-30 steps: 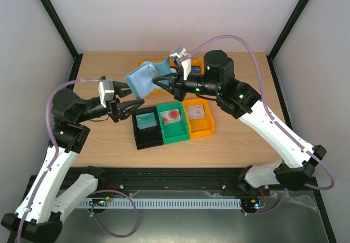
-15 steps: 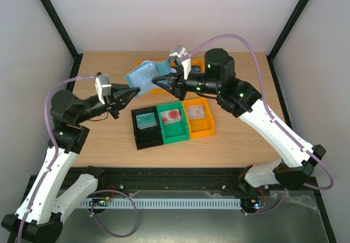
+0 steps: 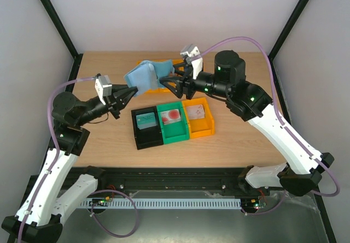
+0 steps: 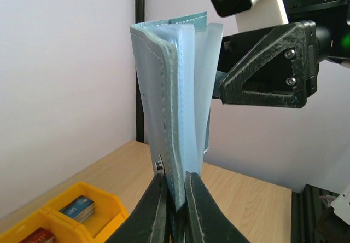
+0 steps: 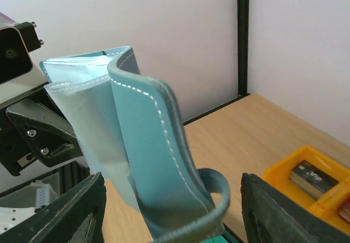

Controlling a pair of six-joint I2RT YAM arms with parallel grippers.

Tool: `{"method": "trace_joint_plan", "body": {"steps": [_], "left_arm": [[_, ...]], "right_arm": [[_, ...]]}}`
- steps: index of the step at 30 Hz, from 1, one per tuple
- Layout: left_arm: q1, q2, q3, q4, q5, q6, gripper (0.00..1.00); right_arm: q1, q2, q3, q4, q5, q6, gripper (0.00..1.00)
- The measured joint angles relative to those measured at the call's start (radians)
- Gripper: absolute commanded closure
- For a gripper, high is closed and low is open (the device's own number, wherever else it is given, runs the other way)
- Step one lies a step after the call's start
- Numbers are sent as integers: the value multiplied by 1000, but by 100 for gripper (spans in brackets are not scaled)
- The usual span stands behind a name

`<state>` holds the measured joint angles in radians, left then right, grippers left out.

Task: Take the credit cards out of the card holder

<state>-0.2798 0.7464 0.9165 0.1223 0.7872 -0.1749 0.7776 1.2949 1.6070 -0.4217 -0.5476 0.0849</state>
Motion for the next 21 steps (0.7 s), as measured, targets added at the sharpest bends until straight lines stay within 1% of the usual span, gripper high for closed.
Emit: {"method": "trace_joint_plan", "body": {"steps": [7,17,21], "left_arm": [[0,-11,-11,-6,-14,8,98],[11,-23,-23,-19,-37,9,98],[23,-26,-37,-29,-94,-27,98]], "right_arm": [[-21,-35,0,-54,56,-36,33],[-35,-39,0,-90,73,-53,32],[-41,-39,0,-98,73,-57,32]]}}
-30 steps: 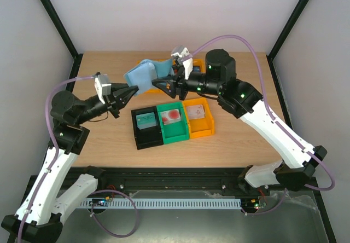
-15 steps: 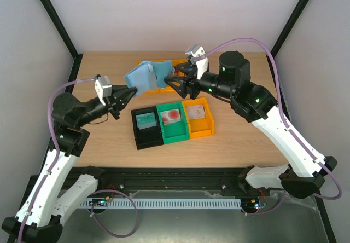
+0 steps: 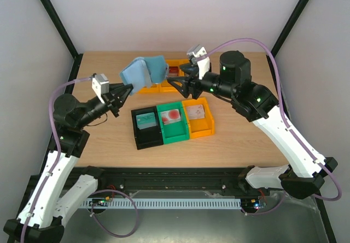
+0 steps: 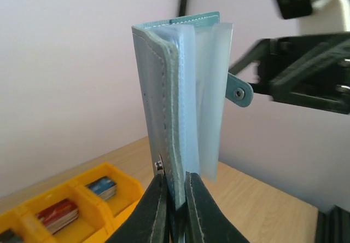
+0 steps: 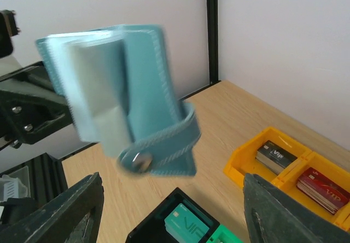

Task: Take the credit cards out of the card holder

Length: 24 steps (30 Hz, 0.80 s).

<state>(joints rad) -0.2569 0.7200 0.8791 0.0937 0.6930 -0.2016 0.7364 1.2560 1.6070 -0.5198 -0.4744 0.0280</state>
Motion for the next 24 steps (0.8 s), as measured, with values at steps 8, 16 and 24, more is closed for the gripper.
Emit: {"method": "trace_joint_plan", "body": {"steps": [8,16,24], "left_arm": [[166,23,-78,-71,-233,-220,98],[378,47,-212,-230,-362,-376,98],[518,114,-417,-227,-360,-558,98]], "right_arm": [[-20,-40,-72,8,15,3,29],[-59,-49,-167,33,79,44,25],[-152,-89,-315,84,289,157,22]]}}
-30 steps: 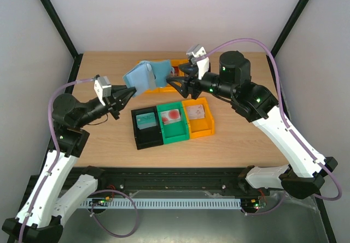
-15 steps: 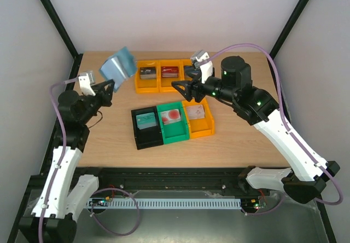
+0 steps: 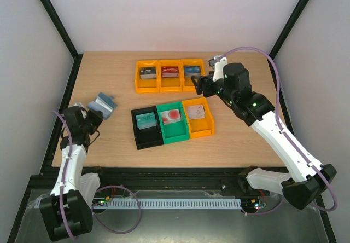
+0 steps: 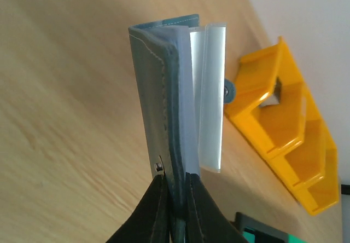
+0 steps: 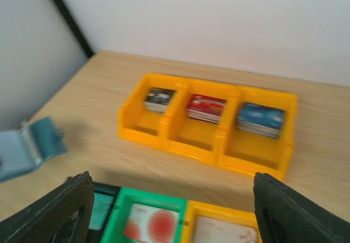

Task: Take the credit cards out of the card holder

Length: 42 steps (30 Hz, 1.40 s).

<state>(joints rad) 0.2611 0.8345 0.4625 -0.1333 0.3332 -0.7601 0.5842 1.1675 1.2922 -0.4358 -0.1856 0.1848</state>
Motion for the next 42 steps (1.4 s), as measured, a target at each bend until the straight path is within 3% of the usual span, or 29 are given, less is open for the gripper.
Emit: {"method": "trace_joint_plan", "body": {"steps": [3,5,9,10,11,14,20,28,32,36,42], "left_arm": [[-1,16,-56,20,-14,-61,92],[0,22,-89,38,-27,-103,79],[2,22,-132,43,-56,-175,33],[2,22,-134,39,-67,-180,15],[2,22,-134,35,-82,-187,3],[2,12,-127,3,-134,-201,1],[2,-36,-47,-107,-280,-178,1],[2,-121,111,-135,-402,-28,1],[-7,-143,124,-46,-416,153,1],[-17,-167,55,154,-395,353,0],[-21,-130,-98,381,-328,494,1]], "right_arm": [[-23,-12,-30,-1,64,26,22],[-24,-21,-42,-1,92,34,22],[-24,-36,-47,0,119,42,20],[-24,-41,-50,0,125,44,17],[-24,-46,-52,0,131,46,14],[-32,-63,-72,5,154,52,0],[-93,-116,-145,29,206,64,1],[-175,-217,-299,101,345,86,1],[-198,-286,-423,210,415,72,1],[-243,-322,-562,359,463,49,1],[-362,-352,-769,578,470,48,1]]}}
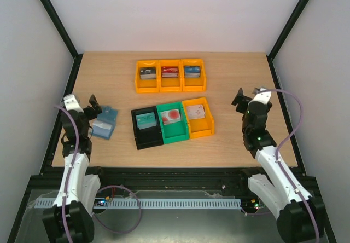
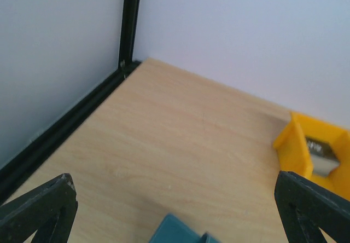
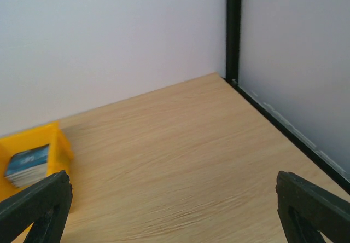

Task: Take the credit cards out of the card holder

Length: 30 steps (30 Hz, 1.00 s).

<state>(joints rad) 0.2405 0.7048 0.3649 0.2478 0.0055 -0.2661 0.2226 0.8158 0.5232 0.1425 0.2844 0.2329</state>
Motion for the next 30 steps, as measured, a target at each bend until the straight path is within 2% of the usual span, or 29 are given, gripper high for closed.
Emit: {"method": "trace_joint_plan", "body": {"steps": [6,13,24,30], "left_arm": [[0,50,-134,151,25,31,0],[0,52,-272,344,29,82,1],[-8,111,-341,532,61,125,1],[-33,230,-351,650,37,103,0]], "right_arm": [[-100,-63,-199,238,-10,14,1],[-124,-20,-385,506,-22,34,1],[-211,304,-434,893,-85,20,1],[-264,491,-434,1060,-176,6,1]]}}
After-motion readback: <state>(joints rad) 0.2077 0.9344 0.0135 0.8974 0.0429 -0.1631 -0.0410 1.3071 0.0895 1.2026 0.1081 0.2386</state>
